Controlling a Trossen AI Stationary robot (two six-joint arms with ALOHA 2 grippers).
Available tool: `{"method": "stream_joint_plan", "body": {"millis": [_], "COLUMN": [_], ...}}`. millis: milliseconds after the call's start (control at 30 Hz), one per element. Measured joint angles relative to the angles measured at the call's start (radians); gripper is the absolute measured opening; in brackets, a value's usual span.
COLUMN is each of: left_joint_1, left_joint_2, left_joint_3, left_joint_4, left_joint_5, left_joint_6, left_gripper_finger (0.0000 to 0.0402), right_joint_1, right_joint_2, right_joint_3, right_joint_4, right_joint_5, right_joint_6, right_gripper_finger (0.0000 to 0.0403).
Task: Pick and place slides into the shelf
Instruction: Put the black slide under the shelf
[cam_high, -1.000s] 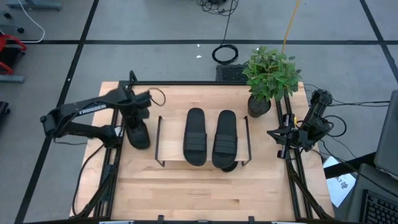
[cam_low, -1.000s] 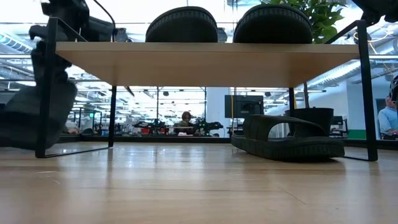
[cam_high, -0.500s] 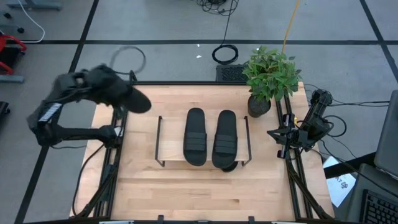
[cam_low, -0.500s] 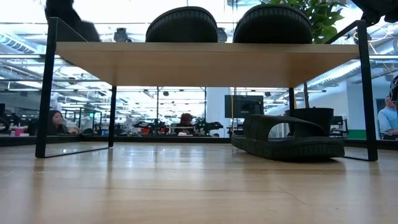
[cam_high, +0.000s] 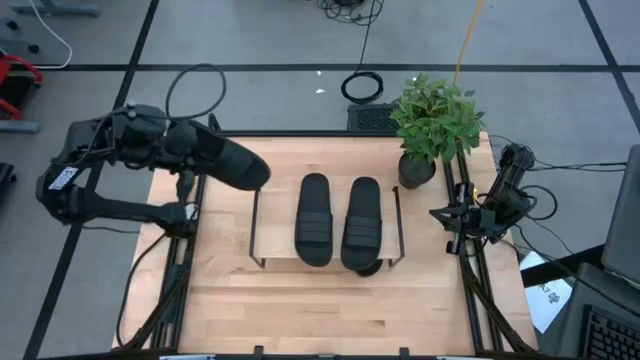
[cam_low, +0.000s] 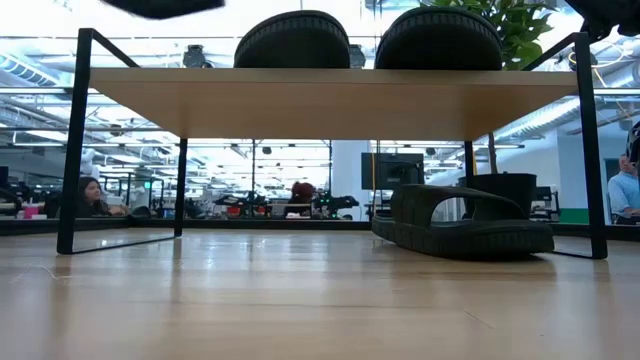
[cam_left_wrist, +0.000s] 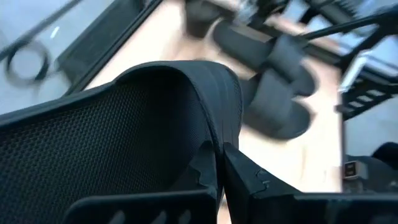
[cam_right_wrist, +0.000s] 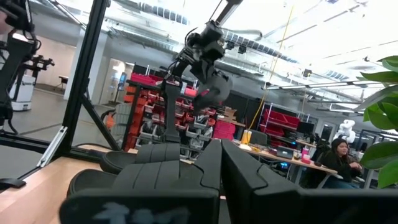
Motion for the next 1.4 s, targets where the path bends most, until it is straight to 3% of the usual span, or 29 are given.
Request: {"method": "stream_joint_plan", "body": {"millis": [133,567,800,1133,1400], "left_joint_1": [-0.133,-0.642,-0.881,-1.025,-1.070], "left_joint_2": [0.029,0.285,0.429,0.687,0.819], "left_joint_3": [0.000,0.000,0.000,-0.001,-0.001], "left_joint_4": [0.128,0.196,0.451,0.525,0.640], "left_joint_5": [-0.033,0.057,0.014,-0.010,0.076], "left_joint_6": [-0.009,-0.014,-0.054,-0.203,-0.250], "left_gripper_finger": [0.0000,0.0000,0.0000,0.0000,0.0000], "right_joint_1": [0.000,0.000,0.000,0.000,0.000], "right_joint_2": [0.000,0.000,0.000,0.000,0.000], "right_joint_3": [0.000,0.000,0.000,0.000,0.000], "right_joint_4": [0.000,0.000,0.000,-0.004,-0.016], "right_joint_5": [0.000,0.000,0.000,0.000,0.000], "right_joint_6": [0.001,0.002,0.002,0.012,0.035], "right_gripper_finger": [0.0000,0.0000,0.0000,0.0000,0.0000]}}
